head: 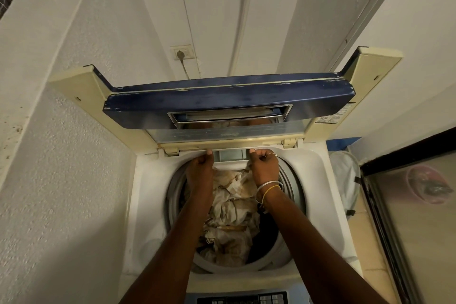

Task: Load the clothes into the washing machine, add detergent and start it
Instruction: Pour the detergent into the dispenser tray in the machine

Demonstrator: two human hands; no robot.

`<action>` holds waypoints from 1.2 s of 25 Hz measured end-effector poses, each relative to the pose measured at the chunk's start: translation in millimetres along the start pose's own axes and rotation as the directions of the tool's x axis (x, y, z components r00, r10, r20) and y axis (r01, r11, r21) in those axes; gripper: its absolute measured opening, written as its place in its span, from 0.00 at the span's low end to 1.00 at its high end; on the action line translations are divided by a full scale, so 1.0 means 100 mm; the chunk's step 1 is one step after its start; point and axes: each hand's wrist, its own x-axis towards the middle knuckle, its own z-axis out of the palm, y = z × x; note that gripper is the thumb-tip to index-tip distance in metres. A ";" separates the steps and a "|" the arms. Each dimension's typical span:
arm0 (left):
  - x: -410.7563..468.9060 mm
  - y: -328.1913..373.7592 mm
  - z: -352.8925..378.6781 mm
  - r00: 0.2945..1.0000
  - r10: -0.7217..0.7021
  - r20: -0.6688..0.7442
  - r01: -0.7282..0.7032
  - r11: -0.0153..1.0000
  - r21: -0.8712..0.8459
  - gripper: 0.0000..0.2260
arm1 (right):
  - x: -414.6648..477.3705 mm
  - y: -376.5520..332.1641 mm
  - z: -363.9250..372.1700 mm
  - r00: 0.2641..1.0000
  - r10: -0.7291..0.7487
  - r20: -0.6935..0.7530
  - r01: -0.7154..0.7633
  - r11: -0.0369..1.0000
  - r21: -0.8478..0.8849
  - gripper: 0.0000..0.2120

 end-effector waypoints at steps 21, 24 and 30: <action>-0.15 0.31 0.30 0.954 -0.299 0.026 0.291 0.899 -0.326 0.19 | -0.11 -0.28 0.27 0.773 0.568 0.282 -0.596 0.500 0.628 0.18; -0.13 0.29 0.27 0.980 -0.196 -0.038 0.189 0.971 -0.145 0.18 | -0.03 -0.31 0.27 0.774 0.573 0.269 -0.600 0.529 0.600 0.17; -0.16 0.25 0.21 0.985 0.155 0.079 -0.174 0.867 0.468 0.18 | 0.21 -0.35 0.25 0.717 0.612 0.335 -0.679 0.503 0.534 0.10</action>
